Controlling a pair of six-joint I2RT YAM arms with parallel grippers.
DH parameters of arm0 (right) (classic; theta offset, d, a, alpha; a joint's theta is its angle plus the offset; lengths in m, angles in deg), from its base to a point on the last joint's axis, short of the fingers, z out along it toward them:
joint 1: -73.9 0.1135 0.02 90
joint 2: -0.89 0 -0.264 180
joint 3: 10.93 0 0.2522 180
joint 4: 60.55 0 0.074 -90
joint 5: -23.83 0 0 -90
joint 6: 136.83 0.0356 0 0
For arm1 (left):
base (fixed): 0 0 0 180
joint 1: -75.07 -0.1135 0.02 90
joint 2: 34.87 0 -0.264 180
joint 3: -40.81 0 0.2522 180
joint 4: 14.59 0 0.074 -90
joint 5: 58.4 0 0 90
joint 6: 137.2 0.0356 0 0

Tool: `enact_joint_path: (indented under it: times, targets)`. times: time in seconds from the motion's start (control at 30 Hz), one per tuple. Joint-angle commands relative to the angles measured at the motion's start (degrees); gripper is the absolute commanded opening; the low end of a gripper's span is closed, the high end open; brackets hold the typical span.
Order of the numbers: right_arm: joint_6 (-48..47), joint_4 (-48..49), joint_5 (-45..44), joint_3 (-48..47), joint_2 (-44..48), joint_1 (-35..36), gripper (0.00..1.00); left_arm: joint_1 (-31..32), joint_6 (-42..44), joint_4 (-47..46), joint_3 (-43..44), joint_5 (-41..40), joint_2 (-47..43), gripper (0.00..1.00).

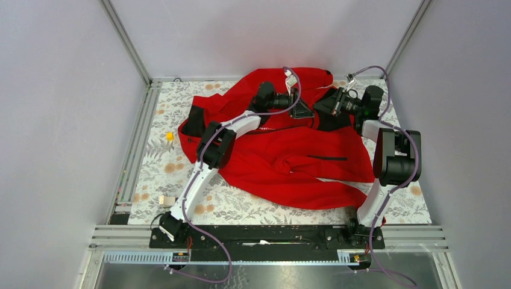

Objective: Zip up the jacket

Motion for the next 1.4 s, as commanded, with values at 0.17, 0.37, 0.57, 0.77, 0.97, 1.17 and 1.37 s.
enact_joint_path:
  times: [0.17,0.37,0.57,0.77,0.97,1.17,1.37]
  targets:
    - [2.0,4.5,2.6,0.1,-0.1,0.5,0.0,0.8,-4.5,-9.4,3.9,1.2,1.2,0.54]
    - [-0.6,1.1,2.0,-0.8,-0.6,1.2,0.0,0.9,-11.1,-16.3,5.0,1.1,2.5,0.41]
    - [-6.6,-7.5,-1.5,-2.1,0.0,1.6,0.0,1.1,-12.6,-18.3,4.1,1.1,2.2,0.09]
    - [-10.4,-18.5,-13.7,-1.6,4.2,-0.9,0.59,1.3,-7.1,-7.9,-1.8,-6.1,-1.4,0.0]
    - [-6.5,-19.3,-20.6,3.8,11.2,-6.6,0.79,1.6,-3.6,-4.4,-8.3,-12.2,-5.6,0.0]
    - [-3.6,-22.1,-30.7,8.8,16.7,-9.6,0.81,2.1,-6.0,-4.6,-5.7,-11.2,-2.9,0.0]
    - [-0.7,-27.8,-39.1,14.9,18.1,-18.5,0.8,2.3,-5.4,-3.3,-3.8,-10.4,-2.0,0.0]
